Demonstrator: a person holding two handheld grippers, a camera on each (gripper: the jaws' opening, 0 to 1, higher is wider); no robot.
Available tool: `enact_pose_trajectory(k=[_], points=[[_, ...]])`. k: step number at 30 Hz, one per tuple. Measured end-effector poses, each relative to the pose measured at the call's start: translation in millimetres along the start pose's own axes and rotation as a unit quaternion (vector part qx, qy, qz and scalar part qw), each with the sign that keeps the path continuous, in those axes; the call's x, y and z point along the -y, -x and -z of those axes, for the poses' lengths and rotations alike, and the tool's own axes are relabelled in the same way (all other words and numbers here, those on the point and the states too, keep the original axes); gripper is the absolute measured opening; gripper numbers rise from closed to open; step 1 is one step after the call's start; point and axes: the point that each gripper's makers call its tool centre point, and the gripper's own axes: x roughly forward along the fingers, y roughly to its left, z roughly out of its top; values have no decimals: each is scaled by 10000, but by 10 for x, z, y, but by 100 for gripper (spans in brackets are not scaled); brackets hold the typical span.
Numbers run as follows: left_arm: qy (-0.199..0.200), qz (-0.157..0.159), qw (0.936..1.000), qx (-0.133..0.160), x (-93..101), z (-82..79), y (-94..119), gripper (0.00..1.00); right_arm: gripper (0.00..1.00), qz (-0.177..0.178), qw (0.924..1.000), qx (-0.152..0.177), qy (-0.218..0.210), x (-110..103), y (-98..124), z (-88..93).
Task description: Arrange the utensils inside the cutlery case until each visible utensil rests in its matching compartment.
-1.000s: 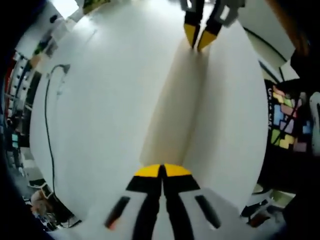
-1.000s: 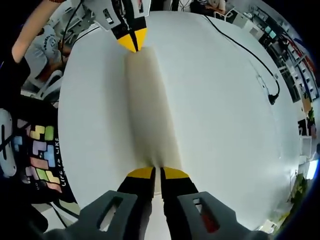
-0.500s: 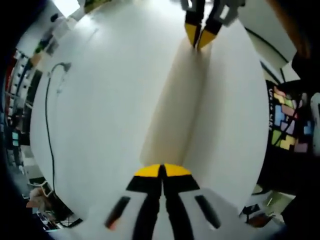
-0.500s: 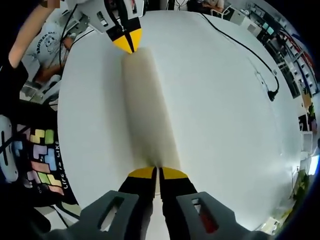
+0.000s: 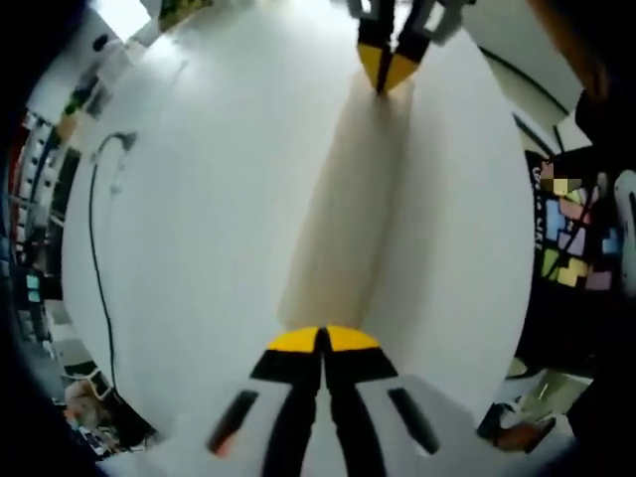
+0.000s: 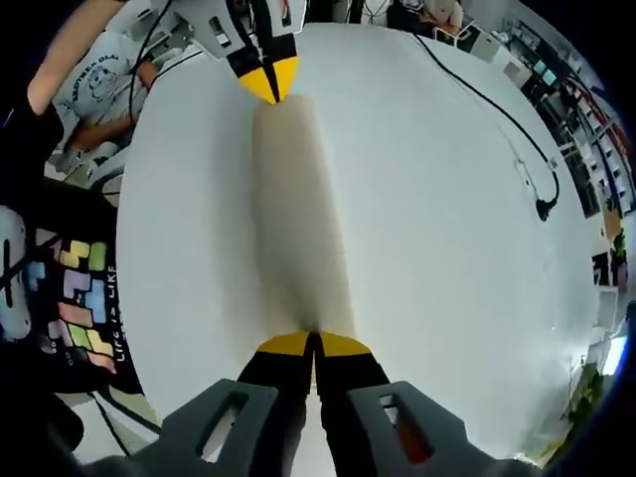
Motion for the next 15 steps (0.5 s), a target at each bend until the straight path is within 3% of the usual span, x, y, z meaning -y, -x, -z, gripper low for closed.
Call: enact_pose_trajectory(k=[2,8,12,15], points=[[70,0,9999,106,-16,6,11,0,4,-86,9987,499,-53,27,-21,-163],[-43,-135,9986,504,-84,30,77,7,22,-191,9946,977,306,-52,-49,-506],[-46,-85,9967,804,-37,-4,104,15,32,-201,9931,1061,467,-119,-76,-663],[24,74,9943,1066,30,-30,84,22,45,-230,9928,1068,493,-152,-148,-719]])
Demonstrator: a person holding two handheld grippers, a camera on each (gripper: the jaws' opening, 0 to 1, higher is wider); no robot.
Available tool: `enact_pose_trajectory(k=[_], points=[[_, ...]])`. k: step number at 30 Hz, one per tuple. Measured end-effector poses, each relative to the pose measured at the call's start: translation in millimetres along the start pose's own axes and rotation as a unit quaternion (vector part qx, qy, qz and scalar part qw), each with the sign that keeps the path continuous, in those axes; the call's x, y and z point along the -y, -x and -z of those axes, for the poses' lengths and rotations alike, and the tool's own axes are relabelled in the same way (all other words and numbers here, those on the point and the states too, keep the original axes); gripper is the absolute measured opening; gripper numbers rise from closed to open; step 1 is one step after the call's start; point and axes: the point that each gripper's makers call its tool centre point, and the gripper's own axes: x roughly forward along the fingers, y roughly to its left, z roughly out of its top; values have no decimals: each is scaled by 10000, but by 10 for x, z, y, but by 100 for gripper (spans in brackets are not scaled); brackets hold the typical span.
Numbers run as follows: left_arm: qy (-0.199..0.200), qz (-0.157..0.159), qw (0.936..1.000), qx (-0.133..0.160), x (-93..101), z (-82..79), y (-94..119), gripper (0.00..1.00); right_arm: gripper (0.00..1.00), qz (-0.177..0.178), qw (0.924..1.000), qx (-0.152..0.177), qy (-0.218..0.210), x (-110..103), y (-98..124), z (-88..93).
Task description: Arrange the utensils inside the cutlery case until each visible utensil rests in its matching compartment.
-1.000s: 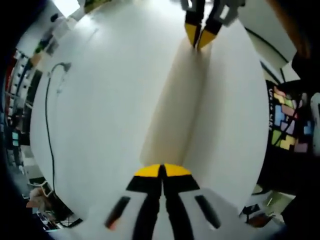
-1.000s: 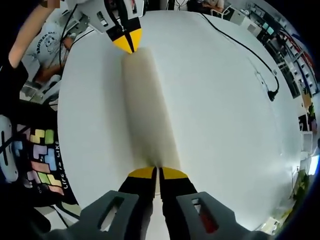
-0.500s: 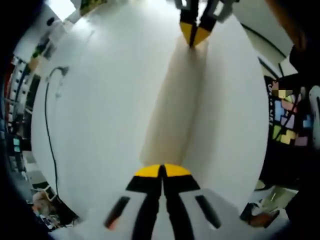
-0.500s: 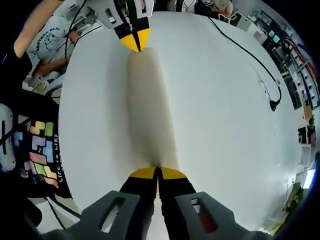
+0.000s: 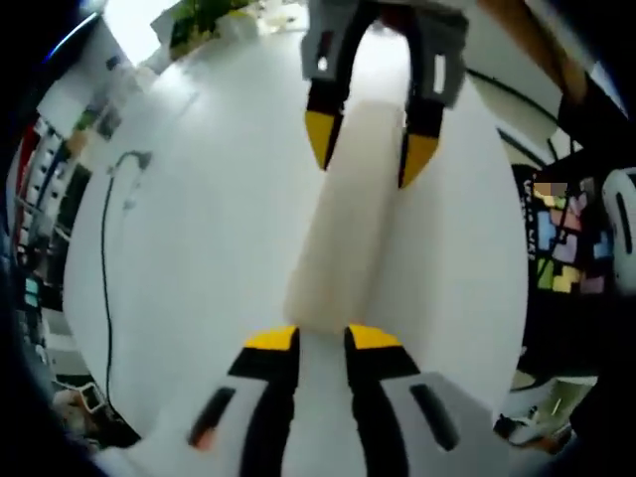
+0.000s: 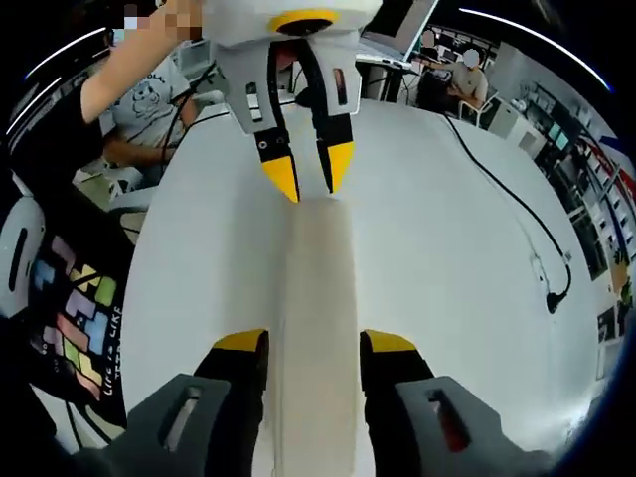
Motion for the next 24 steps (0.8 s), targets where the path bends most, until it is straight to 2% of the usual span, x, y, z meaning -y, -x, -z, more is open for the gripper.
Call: enact_pose_trajectory(k=[2,3,5,10,14,17,20,24], points=[[49,214,9992,339,63,-33,-12,24,51,43,10000,-62,24,20,-50,17],[28,254,9988,418,69,-20,3,26,52,48,9999,-130,-33,33,-66,41],[58,268,9984,500,63,26,20,28,52,43,9998,-195,-83,53,-86,75],[-41,70,9983,573,-40,148,-104,49,52,24,9990,-414,-165,78,-79,208],[-51,91,9973,728,-78,113,-205,55,52,-35,9979,-596,-237,42,-58,336],[-176,210,9973,678,-54,55,-246,56,51,-46,9954,-928,-216,12,-7,472],[-327,326,9972,592,-18,-26,-273,60,51,-46,9948,-979,-277,13,45,543],[-436,441,9972,418,12,-103,-329,60,50,-51,9934,-1089,-360,-1,91,684]])
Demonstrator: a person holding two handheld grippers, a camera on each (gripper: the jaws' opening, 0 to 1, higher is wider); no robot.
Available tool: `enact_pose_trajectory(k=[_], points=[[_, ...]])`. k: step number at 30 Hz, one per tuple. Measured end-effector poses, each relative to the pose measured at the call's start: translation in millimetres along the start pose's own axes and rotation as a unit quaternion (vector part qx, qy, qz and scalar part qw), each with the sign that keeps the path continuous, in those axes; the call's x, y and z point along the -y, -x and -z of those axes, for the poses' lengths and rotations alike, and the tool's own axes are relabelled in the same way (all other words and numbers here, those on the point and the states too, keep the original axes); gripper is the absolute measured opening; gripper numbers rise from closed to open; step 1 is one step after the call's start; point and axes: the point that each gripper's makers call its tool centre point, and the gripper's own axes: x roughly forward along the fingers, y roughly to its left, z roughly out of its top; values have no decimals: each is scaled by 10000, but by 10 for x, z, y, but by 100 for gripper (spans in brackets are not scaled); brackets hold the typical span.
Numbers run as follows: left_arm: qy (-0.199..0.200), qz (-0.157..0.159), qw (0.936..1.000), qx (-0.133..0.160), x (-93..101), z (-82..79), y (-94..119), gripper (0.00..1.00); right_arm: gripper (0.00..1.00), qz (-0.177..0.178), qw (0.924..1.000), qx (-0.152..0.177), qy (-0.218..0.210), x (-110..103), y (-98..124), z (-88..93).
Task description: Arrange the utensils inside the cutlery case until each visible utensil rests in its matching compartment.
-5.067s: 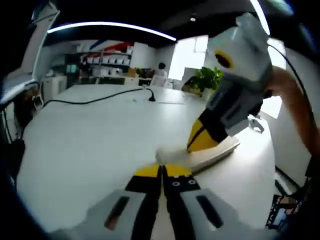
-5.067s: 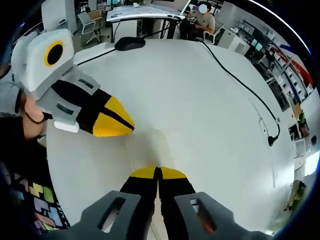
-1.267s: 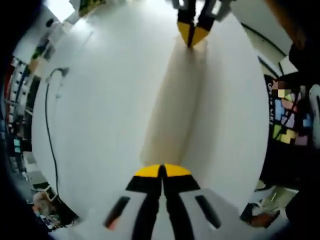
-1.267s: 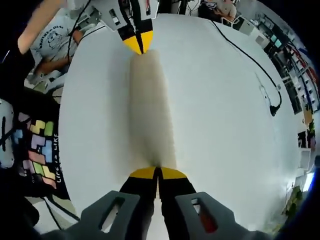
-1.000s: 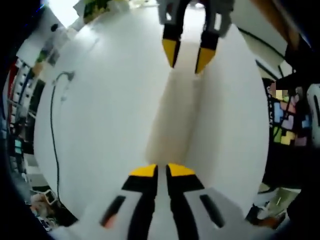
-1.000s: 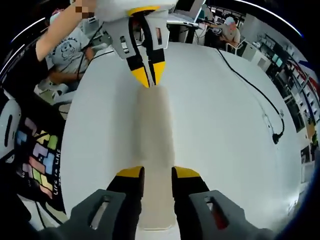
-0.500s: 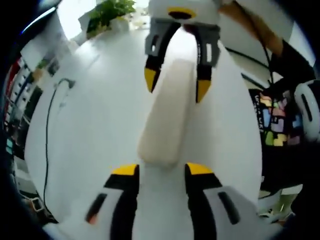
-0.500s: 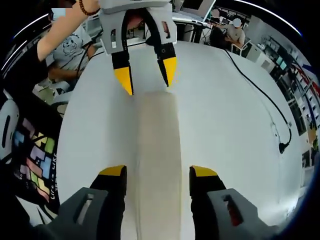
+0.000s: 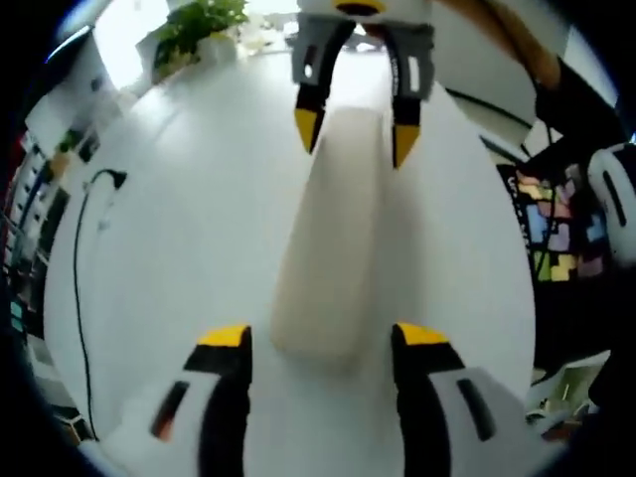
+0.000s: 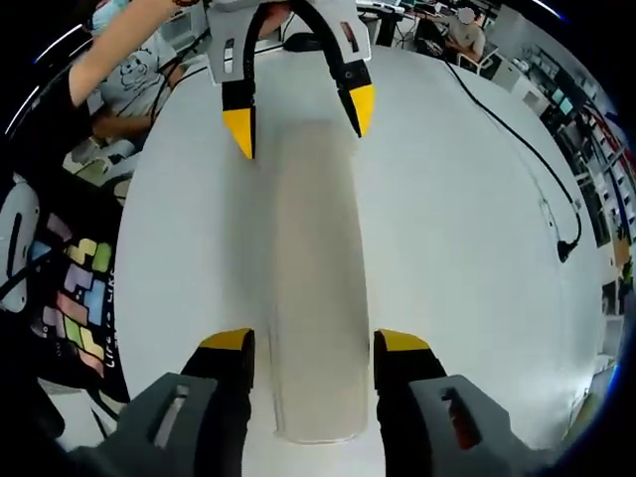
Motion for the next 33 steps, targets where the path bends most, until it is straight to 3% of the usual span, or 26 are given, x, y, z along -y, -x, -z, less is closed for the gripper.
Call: enact_pose_trajectory(k=[7,12,33], points=[[177,149,9996,-159,-26,-32,-69,55,46,44,9997,-139,-204,54,18,233],[278,219,9993,-156,-23,-34,-66,46,44,-42,9997,-55,-224,31,13,219],[434,284,9986,-41,-44,-35,-53,46,41,-40,9997,-247,-72,57,104,181]])
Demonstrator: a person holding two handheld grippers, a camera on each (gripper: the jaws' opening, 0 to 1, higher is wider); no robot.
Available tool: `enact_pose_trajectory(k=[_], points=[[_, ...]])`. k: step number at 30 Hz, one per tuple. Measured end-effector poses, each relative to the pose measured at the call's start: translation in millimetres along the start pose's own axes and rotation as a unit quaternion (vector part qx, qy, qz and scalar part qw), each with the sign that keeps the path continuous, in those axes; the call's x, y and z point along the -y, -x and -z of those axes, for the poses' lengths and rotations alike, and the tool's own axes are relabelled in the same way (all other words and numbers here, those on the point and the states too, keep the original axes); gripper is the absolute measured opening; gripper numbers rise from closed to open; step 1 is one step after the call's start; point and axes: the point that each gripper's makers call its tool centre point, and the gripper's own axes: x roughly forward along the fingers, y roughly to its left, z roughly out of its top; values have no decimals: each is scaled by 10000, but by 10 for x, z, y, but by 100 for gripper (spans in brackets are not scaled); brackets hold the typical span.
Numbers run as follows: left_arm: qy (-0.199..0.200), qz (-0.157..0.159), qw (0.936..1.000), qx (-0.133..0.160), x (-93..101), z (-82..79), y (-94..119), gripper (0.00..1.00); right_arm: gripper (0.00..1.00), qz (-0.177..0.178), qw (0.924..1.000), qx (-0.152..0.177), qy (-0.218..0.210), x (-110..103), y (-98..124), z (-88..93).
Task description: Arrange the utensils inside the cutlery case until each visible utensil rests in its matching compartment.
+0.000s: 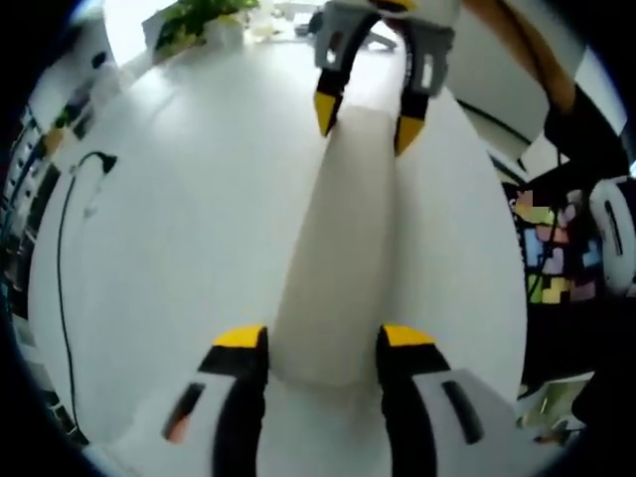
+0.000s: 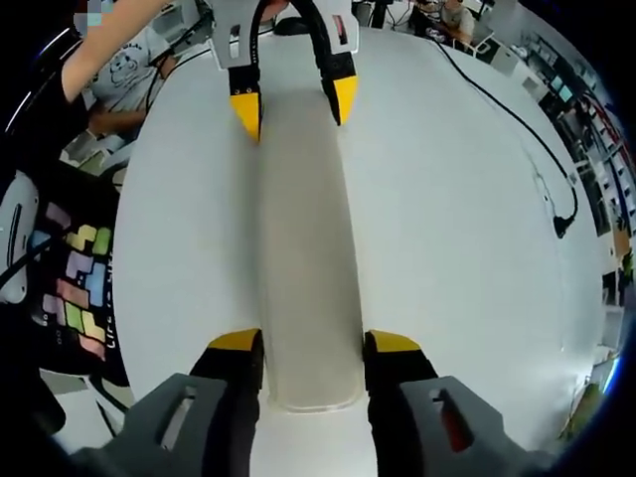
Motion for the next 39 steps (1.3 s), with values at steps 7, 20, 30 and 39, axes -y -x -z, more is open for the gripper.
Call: enact_pose_trajectory(k=[7,20,30,39], points=[[-3,-33,10000,15,7,-10,-2,46,41,-9,10000,40,47,-6,27,-8],[21,141,9990,422,59,-46,7,45,41,-351,9987,345,-162,-65,54,27],[-32,152,9985,521,85,-94,-14,45,40,-585,9968,478,-260,-114,17,79],[-68,149,9982,583,89,-75,-10,45,40,-348,9992,10,-220,-154,-6,63]])
